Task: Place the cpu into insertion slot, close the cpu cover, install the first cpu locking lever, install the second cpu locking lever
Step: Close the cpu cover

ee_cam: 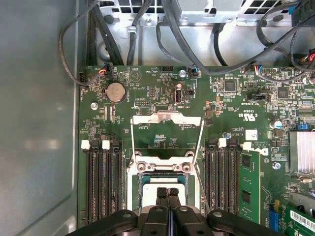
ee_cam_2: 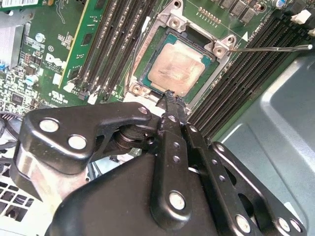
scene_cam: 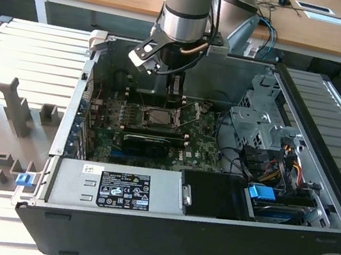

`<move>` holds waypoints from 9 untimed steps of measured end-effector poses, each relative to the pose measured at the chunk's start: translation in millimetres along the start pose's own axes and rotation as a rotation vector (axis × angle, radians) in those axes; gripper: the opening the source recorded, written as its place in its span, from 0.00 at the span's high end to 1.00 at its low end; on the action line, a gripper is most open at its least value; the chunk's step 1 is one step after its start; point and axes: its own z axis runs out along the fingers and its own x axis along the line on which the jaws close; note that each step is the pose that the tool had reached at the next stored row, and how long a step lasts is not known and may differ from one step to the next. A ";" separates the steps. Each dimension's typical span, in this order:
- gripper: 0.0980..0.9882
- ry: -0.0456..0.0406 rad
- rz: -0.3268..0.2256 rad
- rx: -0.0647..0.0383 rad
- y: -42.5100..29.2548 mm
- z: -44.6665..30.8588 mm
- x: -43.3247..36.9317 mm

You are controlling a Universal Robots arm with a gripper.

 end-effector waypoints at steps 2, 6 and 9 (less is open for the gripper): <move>0.99 0.0002 0.000 0.000 0.2 -1.8 0.1; 0.99 0.0008 0.000 0.000 0.8 -9.9 0.7; 0.99 0.0030 0.000 0.000 1.4 -11.3 0.8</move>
